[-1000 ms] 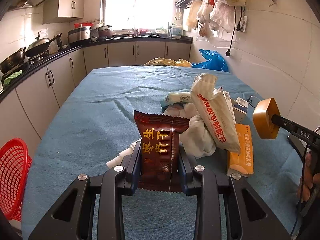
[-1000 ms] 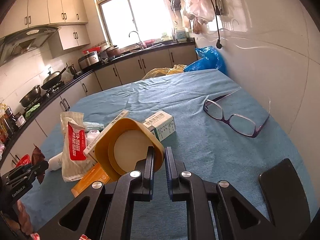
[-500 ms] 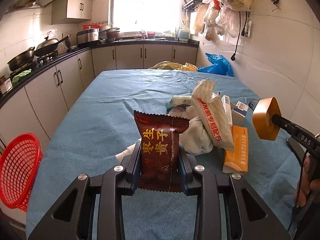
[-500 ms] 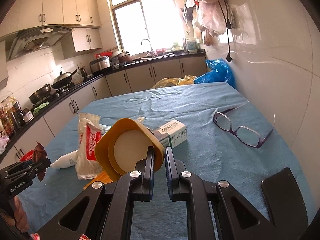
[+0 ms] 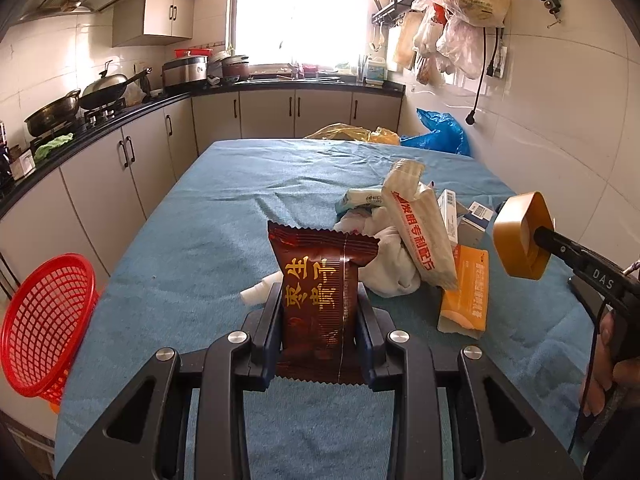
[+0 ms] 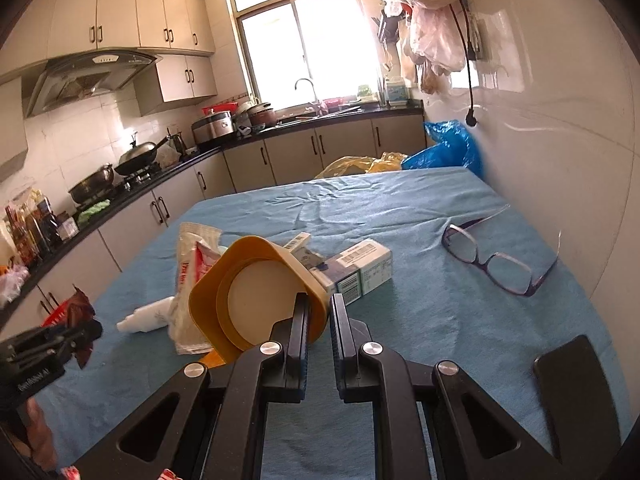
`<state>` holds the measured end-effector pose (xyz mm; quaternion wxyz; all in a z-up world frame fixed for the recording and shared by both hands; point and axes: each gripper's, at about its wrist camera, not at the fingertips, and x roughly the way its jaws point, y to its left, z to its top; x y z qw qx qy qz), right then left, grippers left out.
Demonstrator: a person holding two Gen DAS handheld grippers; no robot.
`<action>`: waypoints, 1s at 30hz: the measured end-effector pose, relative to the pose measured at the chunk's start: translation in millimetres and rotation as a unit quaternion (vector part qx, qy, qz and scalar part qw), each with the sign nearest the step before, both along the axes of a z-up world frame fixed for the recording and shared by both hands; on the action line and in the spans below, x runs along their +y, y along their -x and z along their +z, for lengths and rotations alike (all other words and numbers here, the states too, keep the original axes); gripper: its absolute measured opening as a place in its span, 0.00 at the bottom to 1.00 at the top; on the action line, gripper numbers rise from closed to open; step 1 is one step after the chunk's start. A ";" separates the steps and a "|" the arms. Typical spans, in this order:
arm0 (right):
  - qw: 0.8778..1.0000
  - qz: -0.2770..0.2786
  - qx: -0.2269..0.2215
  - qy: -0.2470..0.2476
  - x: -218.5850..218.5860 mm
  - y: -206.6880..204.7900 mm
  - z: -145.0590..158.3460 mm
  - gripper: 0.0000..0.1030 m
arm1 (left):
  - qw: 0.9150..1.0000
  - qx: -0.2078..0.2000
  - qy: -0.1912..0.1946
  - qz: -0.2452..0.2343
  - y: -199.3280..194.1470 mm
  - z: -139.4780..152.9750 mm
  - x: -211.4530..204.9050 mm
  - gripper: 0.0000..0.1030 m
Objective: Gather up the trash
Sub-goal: 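Lift the brown packet and orange container and carry both toward the red basket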
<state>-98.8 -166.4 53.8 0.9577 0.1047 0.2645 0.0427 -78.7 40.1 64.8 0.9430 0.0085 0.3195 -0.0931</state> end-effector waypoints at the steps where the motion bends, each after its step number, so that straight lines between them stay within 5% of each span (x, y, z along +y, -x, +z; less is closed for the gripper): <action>1: 1.000 0.002 0.000 0.003 4.0 2.3 1.0 0.10 | 1.000 -0.001 -0.001 0.001 2.1 0.5 0.7 0.30; 15: 0.997 0.076 0.001 0.011 66.2 23.4 27.2 0.11 | 0.999 -0.008 0.011 0.040 26.3 11.9 41.8 0.30; 30: 0.992 0.118 0.021 0.027 114.7 23.4 20.8 0.11 | 0.997 -0.004 0.027 0.067 37.7 7.5 84.2 0.30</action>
